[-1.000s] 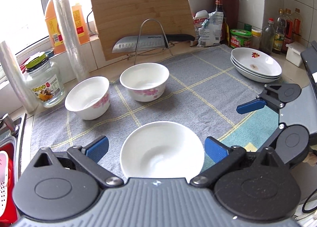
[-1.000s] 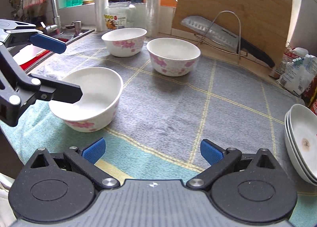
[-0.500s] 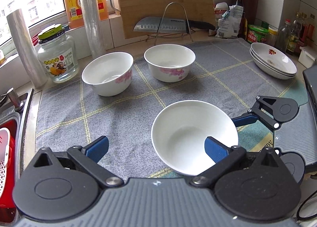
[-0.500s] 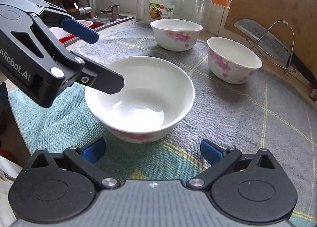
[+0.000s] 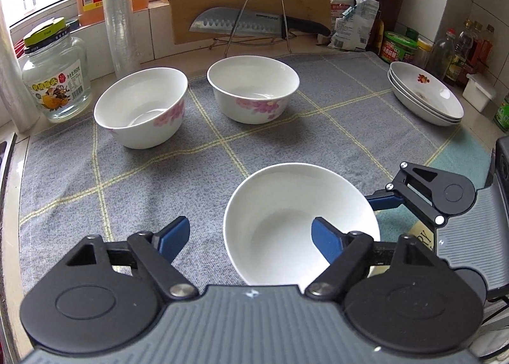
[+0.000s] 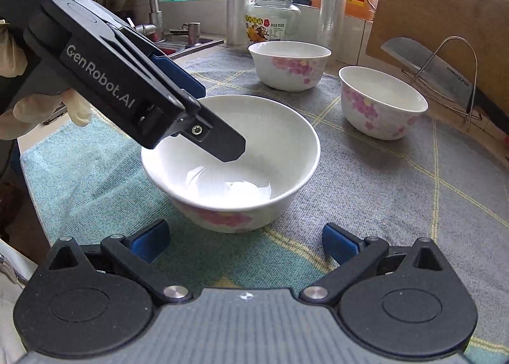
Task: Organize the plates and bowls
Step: 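Move both tools to a white pink-flower bowl on the towel, then grip the bowl rim with the left tool while the right tool holds its side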
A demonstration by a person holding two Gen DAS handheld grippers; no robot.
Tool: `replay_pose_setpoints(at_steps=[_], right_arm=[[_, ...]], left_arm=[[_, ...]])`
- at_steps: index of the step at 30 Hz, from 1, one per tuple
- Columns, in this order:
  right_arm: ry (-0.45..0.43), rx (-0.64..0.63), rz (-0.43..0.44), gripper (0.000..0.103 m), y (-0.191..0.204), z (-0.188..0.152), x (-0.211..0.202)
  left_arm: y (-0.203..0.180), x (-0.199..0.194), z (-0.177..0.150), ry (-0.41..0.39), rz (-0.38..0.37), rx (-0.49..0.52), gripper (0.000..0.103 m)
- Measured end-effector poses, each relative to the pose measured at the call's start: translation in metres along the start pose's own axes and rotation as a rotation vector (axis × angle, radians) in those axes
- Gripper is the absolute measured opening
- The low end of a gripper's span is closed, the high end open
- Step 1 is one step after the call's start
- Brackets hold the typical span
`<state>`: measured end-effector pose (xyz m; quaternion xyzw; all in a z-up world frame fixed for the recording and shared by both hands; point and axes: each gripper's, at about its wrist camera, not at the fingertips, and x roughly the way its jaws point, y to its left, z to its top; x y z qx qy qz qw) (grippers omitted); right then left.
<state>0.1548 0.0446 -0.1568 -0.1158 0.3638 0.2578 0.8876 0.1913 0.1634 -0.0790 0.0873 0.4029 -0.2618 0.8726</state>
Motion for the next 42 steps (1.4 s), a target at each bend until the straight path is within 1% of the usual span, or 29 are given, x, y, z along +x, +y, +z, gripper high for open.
replay_pose_setpoints(at_steps=[3,4,7,15,17,19,21,22,26,28,30,31,37,42], right_arm=[[0.004,0.010,-0.011,0.103,0.001,0.001,0.001],[0.005,0.012,-0.016,0.103,0.002,0.002,0.001],[0.003,0.013,-0.024,0.103,0.003,0.004,0.002],[-0.040,-0.023,-0.029,0.102,0.010,0.013,-0.001],[-0.046,-0.035,-0.029,0.100,0.011,0.016,-0.003],[-0.048,-0.036,-0.018,0.094,0.011,0.019,-0.005],[-0.043,-0.039,-0.005,0.090,0.012,0.020,-0.005],[-0.043,-0.045,-0.004,0.090,0.013,0.021,-0.006],[-0.034,-0.041,-0.002,0.090,0.012,0.022,-0.005],[-0.031,-0.036,0.003,0.089,0.011,0.023,-0.005],[-0.029,-0.034,0.006,0.089,0.010,0.024,-0.004],[-0.028,-0.033,0.006,0.089,0.010,0.024,-0.004],[-0.015,-0.018,0.013,0.089,0.008,0.025,-0.004],[-0.018,-0.019,-0.002,0.089,0.006,0.026,-0.007]], left_arm=[[-0.002,0.004,0.002,0.010,-0.015,0.015,0.074],[-0.003,0.006,0.003,0.012,-0.021,0.023,0.074],[-0.004,0.009,0.004,0.022,-0.026,0.035,0.074],[-0.001,0.015,0.005,0.049,-0.027,0.035,0.075],[0.000,0.015,0.005,0.053,-0.034,0.034,0.075],[0.000,0.015,0.006,0.052,-0.037,0.030,0.075],[0.002,0.016,0.007,0.054,-0.045,0.026,0.074],[0.002,0.016,0.007,0.055,-0.050,0.023,0.074],[0.003,0.015,0.008,0.052,-0.065,0.025,0.072],[0.002,0.016,0.008,0.056,-0.075,0.026,0.065],[0.001,0.017,0.008,0.061,-0.086,0.021,0.063],[0.001,0.017,0.008,0.064,-0.091,0.021,0.060],[-0.004,0.013,0.012,0.056,-0.098,0.027,0.060],[-0.009,0.011,0.016,0.041,-0.103,0.049,0.060]])
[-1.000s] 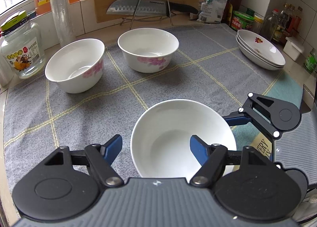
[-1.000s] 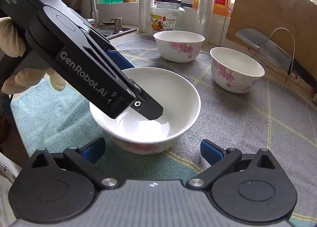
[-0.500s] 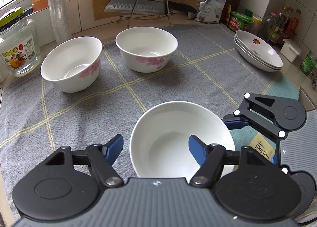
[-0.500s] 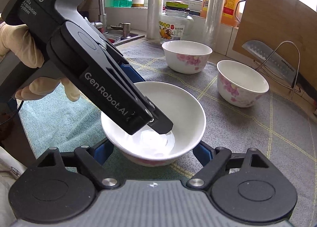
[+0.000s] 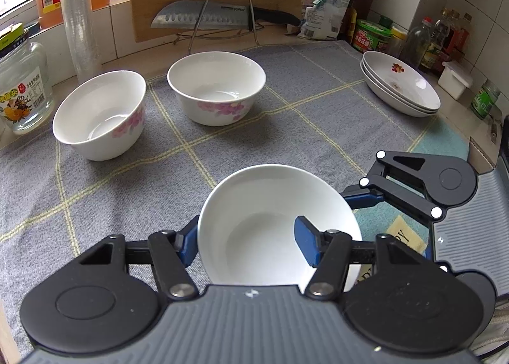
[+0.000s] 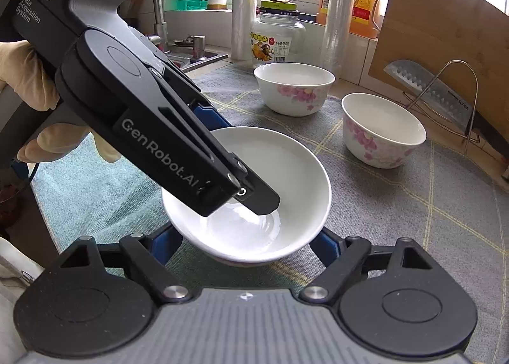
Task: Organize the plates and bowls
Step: 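Lift and carry the bowl with both tools toward the plate stack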
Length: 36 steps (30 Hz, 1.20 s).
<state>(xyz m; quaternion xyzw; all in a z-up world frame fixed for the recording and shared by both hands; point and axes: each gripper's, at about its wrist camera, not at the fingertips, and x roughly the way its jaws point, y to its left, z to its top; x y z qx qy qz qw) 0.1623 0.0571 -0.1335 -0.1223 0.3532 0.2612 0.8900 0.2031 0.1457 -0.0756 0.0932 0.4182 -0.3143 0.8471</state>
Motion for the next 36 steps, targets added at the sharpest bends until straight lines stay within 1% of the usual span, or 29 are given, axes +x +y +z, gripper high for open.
replay_pose_setpoints(at_steps=[8,19,27,36], right_arm=[[-0.004,0.017,-0.055,0.089,-0.015,-0.002,-0.012],[0.013,0.077,-0.165,0.089,-0.053,-0.015,-0.026],[0.041,0.110,-0.231,0.089,-0.081,-0.025,-0.029],[0.084,0.149,-0.278,0.089,-0.105,-0.029,-0.025]], left_arm=[[-0.013,0.008,0.015,-0.026,-0.034,0.045,0.060],[-0.044,0.037,0.052,-0.057,-0.108,0.137,0.060],[-0.060,0.061,0.075,-0.062,-0.168,0.163,0.060],[-0.070,0.085,0.093,-0.045,-0.215,0.157,0.060]])
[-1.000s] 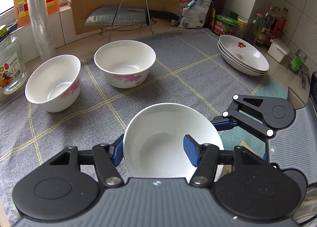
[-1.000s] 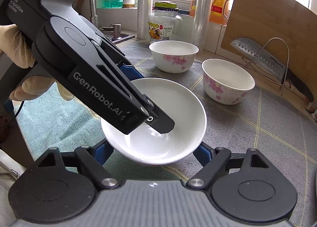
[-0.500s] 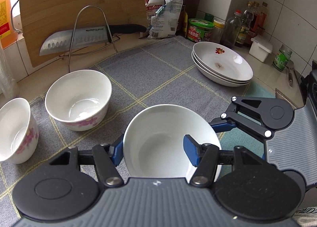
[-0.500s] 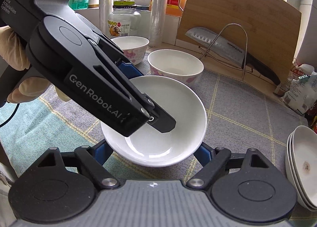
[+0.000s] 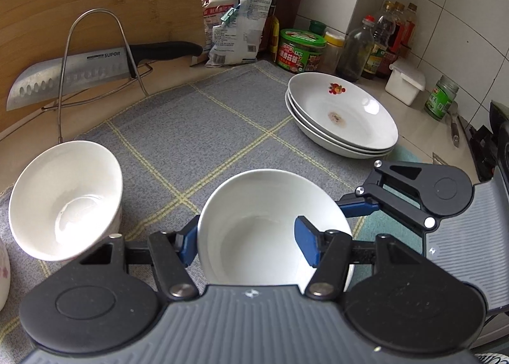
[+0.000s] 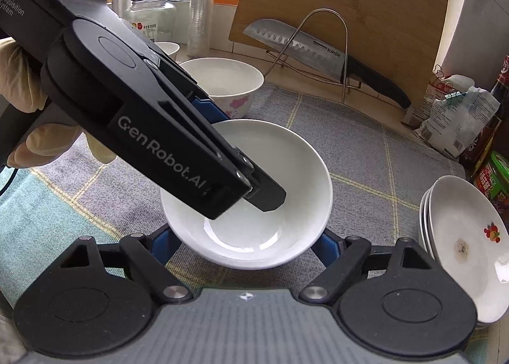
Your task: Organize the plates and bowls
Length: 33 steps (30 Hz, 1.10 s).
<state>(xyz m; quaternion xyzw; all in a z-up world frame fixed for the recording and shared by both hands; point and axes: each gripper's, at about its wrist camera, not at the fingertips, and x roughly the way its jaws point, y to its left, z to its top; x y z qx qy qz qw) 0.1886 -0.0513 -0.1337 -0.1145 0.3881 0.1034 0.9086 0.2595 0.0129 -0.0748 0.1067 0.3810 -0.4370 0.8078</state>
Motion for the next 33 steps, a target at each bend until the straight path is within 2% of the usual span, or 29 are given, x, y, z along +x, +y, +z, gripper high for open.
replay_pose_setpoints(at_steps=[14,28,29,30,31,33], right_arm=[[0.084,0.118,-0.017,0.089,-0.028,0.005,0.004],[0.097,0.144,-0.017,0.089,-0.030,0.006,0.010],[0.095,0.148,-0.015,0.089,-0.030,0.005,0.010],[0.091,0.150,-0.012,0.092,-0.030,0.005,0.010],[0.083,0.155,-0.005,0.099,-0.030,0.004,0.009],[0.055,0.167,-0.004,0.103,-0.031,0.006,0.004]], left_arm=[[-0.006,0.027,0.027,0.054,-0.033,-0.013,0.061],[-0.003,0.033,0.027,0.057,-0.033,-0.029,0.061],[-0.003,0.033,0.027,0.054,-0.035,-0.027,0.064],[-0.003,0.032,0.026,0.047,-0.042,-0.027,0.074],[-0.004,0.030,0.025,0.035,-0.038,-0.026,0.087],[-0.006,0.022,0.023,-0.012,-0.012,-0.008,0.092]])
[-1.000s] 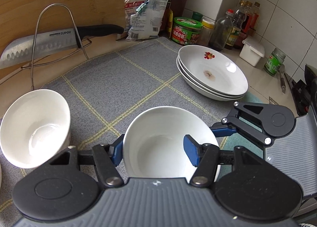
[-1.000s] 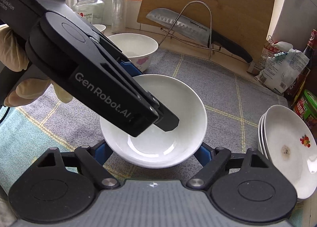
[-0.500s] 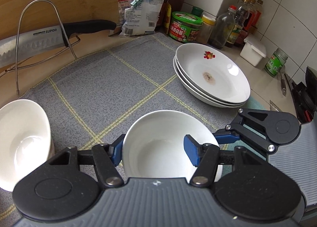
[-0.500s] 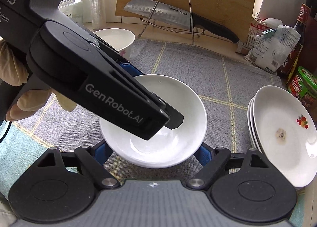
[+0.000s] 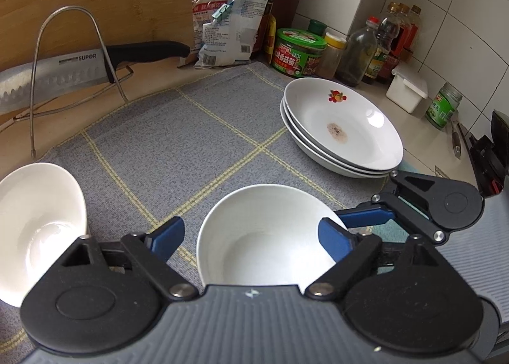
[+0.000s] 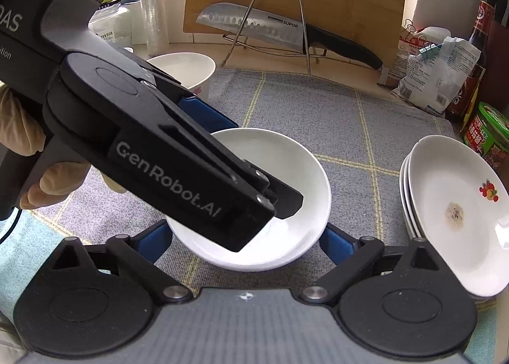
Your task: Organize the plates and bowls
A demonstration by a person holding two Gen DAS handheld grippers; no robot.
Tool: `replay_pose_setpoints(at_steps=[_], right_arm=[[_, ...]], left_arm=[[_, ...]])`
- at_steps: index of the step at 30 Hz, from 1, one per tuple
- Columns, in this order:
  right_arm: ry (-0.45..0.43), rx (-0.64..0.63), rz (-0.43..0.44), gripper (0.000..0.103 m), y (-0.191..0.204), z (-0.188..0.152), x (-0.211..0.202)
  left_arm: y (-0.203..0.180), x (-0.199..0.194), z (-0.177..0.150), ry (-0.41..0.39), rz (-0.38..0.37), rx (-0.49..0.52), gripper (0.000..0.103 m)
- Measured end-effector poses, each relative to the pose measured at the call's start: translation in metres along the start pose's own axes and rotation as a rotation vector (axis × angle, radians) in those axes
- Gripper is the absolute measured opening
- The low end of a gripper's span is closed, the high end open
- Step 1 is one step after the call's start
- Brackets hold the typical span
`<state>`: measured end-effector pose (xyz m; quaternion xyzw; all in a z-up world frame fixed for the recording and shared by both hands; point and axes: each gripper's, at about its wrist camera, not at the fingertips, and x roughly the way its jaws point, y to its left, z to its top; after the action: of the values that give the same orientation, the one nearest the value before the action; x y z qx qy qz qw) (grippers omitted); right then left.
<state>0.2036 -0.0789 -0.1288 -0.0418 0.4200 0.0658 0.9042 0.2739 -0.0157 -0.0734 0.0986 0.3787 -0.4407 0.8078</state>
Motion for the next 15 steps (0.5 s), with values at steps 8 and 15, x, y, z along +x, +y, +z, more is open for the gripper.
replay_pose_setpoints(at_steps=[8,15], right_arm=[[-0.024,-0.011,-0.006,0.103,0.006,0.004,-0.022],[-0.030,-0.022,-0.047,0.103,0.009,0.017,-0.034]], left_arm=[[0.000,-0.062,-0.020,-0.163,0.154,0.098,0.102],[0.027,-0.097,-0.051,-0.207,0.342,0.028,0.102]])
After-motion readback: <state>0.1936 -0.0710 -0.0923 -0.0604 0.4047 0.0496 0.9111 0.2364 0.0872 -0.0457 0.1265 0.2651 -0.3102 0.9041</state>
